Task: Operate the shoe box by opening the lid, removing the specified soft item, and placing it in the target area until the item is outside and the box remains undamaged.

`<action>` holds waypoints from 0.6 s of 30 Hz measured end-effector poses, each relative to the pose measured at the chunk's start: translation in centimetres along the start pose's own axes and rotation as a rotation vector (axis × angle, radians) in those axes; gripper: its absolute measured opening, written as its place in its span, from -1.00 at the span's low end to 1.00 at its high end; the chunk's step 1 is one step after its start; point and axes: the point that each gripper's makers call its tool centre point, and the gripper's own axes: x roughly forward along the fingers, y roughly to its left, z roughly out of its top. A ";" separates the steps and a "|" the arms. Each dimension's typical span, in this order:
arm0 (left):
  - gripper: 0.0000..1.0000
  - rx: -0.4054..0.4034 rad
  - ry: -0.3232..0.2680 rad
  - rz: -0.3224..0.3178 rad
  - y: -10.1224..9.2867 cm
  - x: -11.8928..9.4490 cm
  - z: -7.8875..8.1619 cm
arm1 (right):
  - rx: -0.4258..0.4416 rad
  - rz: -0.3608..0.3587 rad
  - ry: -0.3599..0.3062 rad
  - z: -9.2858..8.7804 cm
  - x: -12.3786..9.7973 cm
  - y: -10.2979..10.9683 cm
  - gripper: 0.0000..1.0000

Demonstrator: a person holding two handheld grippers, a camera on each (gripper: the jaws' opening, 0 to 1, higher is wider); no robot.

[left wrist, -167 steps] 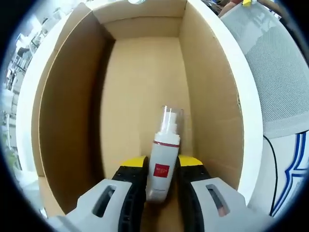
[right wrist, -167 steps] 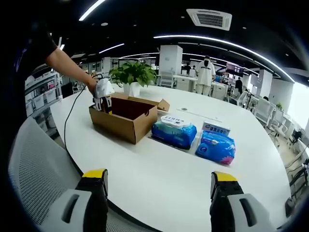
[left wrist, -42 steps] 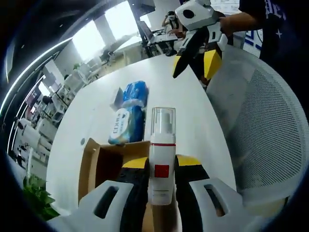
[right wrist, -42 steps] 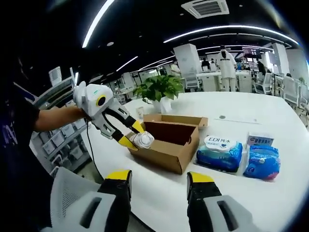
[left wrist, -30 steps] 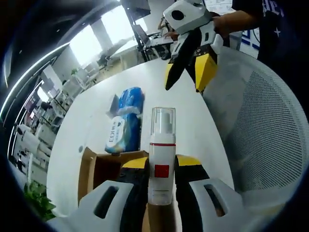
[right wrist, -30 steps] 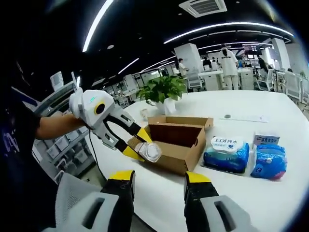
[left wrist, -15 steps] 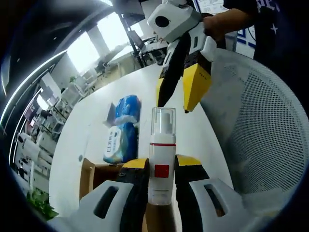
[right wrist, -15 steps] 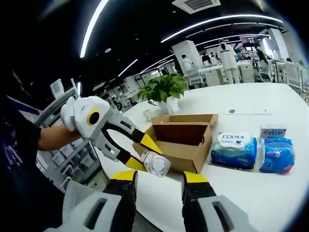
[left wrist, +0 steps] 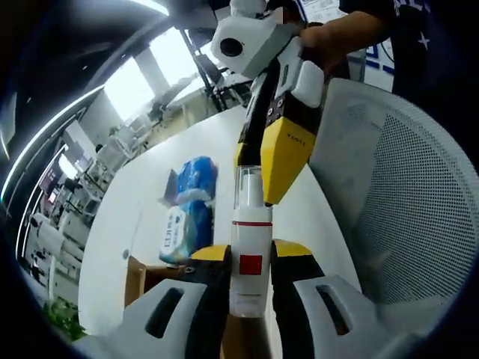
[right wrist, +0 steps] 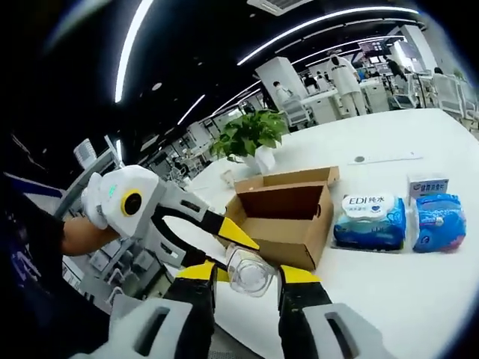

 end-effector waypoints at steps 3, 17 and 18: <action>-0.61 0.003 -0.008 0.008 -0.1 0.2 0.2 | 0.035 0.003 -0.005 0.0 0.2 0.0 -0.46; -0.61 0.032 -0.031 0.065 0.1 0.3 0.6 | 0.115 -0.015 -0.008 0.0 0.5 -0.5 -0.62; -0.61 0.035 -0.032 0.072 0.2 0.3 0.6 | 0.124 -0.015 -0.006 0.0 0.5 -0.5 -0.62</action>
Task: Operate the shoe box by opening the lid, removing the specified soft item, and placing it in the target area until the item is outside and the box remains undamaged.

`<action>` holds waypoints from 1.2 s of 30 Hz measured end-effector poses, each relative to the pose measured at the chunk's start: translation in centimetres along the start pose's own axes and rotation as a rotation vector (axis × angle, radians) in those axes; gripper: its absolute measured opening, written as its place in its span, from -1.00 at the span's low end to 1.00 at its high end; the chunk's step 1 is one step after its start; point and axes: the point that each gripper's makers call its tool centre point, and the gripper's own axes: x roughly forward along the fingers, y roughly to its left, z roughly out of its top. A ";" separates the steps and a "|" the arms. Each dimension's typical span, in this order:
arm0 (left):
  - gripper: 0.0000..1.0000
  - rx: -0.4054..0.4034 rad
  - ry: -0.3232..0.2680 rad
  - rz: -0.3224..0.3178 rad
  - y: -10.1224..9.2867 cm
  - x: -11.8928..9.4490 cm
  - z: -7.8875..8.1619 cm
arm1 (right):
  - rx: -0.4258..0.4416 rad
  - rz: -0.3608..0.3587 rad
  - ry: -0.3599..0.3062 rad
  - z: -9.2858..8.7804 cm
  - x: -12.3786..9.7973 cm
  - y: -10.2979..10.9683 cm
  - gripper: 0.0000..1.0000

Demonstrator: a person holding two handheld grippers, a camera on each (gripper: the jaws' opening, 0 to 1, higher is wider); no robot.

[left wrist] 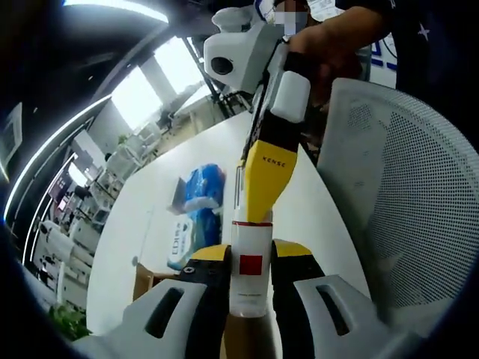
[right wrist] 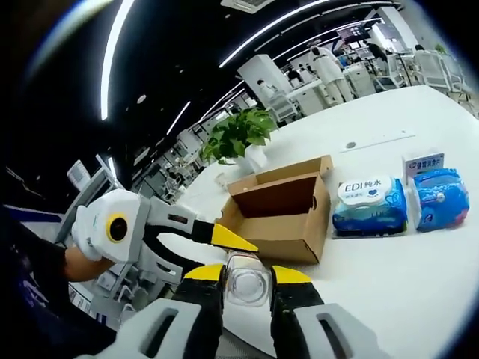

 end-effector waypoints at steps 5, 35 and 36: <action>-0.61 0.008 0.000 0.011 0.1 0.1 -0.1 | 0.012 0.001 -0.001 0.0 0.1 -0.1 -0.63; -0.40 -0.027 -0.013 -0.044 -0.3 0.6 -0.7 | 0.020 0.016 0.034 -0.5 0.1 0.3 -0.68; -0.39 -0.037 -0.019 -0.041 -0.2 0.6 -0.6 | 0.015 0.015 0.035 -0.5 0.1 0.3 -0.68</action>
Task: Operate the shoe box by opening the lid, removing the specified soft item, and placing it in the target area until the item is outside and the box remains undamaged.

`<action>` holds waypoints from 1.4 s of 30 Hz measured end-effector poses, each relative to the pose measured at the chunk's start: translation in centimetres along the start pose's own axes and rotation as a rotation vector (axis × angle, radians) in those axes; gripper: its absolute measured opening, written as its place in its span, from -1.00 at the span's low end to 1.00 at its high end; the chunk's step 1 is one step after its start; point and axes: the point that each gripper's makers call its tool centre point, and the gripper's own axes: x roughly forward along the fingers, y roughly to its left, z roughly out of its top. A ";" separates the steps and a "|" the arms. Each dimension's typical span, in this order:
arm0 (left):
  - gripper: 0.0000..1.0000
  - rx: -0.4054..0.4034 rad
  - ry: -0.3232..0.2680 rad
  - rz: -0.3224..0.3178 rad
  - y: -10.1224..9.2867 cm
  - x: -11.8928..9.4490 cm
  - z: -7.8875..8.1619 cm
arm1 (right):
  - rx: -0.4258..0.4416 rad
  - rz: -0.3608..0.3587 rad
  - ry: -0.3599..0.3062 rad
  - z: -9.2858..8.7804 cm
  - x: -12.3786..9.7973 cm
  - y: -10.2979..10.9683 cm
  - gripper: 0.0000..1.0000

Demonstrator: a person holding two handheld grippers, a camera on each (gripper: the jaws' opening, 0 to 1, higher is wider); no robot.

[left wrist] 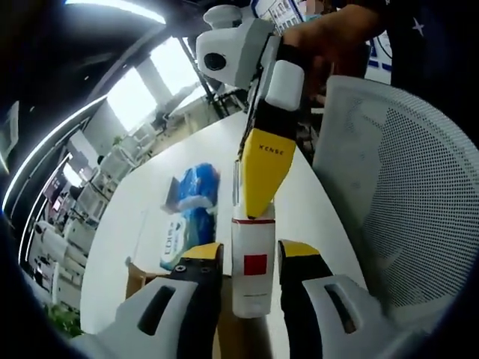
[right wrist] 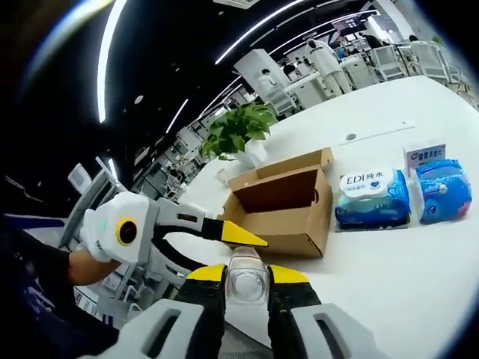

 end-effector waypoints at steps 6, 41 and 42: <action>-0.31 -0.048 -0.001 0.000 0.4 -0.5 -0.2 | -0.059 0.004 0.019 0.0 -0.1 0.2 -0.68; 0.31 -0.414 -0.068 0.064 2.4 -3.9 -1.4 | -0.486 0.023 0.198 3.5 -1.2 0.1 -0.68; 0.32 -0.420 -0.068 0.066 2.4 -4.0 -1.5 | -0.499 0.021 0.202 3.6 -1.3 0.1 -0.68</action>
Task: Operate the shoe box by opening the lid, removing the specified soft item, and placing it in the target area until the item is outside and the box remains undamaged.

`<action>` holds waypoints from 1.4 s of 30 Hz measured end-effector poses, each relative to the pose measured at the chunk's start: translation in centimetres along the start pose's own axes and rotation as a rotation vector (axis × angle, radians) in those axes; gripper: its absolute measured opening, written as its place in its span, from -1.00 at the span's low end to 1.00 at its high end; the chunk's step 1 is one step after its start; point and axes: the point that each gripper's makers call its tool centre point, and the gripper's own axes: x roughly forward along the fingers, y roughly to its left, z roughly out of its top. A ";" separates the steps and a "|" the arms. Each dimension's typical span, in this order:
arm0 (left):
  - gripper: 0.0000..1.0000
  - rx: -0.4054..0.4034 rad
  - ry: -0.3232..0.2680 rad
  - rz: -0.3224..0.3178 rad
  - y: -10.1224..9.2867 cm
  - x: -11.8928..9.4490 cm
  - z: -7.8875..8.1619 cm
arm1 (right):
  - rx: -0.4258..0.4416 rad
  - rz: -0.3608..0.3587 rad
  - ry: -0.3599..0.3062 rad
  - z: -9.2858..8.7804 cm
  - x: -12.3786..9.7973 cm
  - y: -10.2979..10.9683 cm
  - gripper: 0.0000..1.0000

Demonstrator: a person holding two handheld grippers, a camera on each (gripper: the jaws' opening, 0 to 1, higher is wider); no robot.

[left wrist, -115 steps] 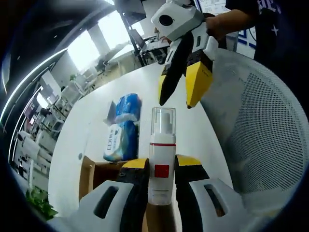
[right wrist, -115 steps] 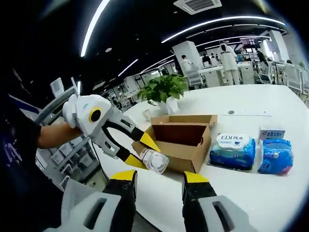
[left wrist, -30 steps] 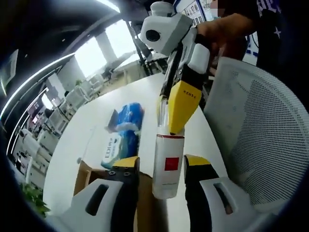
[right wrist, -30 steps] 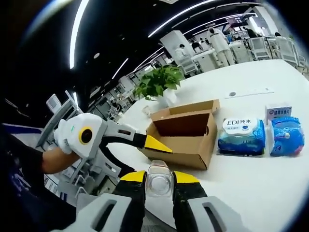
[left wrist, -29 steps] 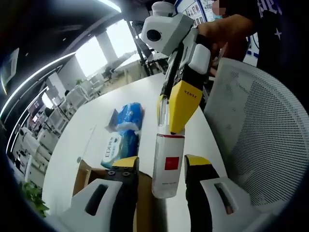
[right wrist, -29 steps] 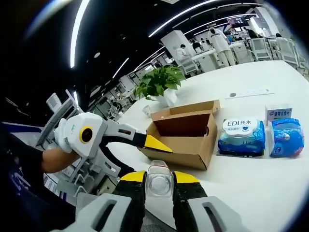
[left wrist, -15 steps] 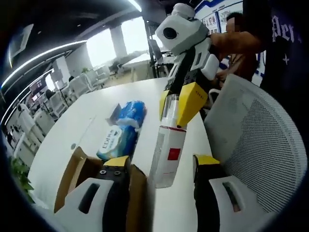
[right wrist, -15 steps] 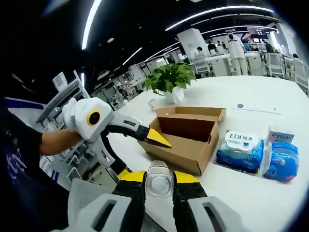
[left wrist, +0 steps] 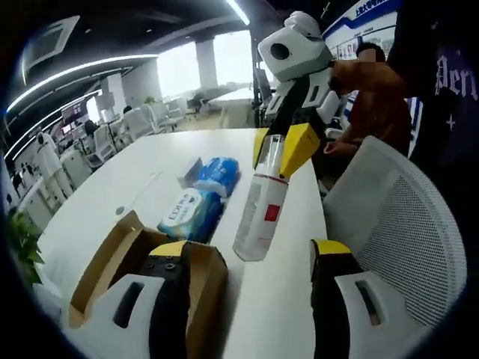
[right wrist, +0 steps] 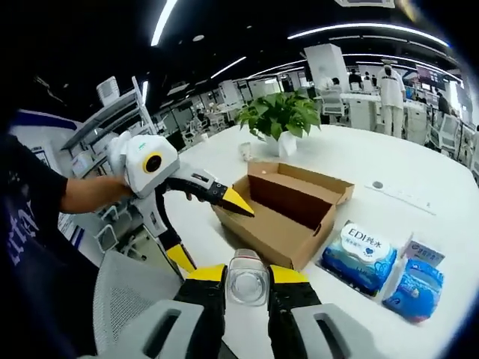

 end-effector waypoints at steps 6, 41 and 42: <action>0.40 -0.024 -0.009 0.026 0.4 -0.5 -0.2 | -0.071 0.000 0.034 0.9 -0.6 -0.6 -0.68; 0.75 -0.102 -0.052 0.192 0.0 -5.1 -1.7 | -0.427 -0.089 0.187 6.8 -3.8 -7.2 -0.68; 0.75 -0.104 -0.052 0.196 -0.1 -5.2 -1.7 | -0.433 -0.092 0.190 6.9 -3.8 -7.3 -0.68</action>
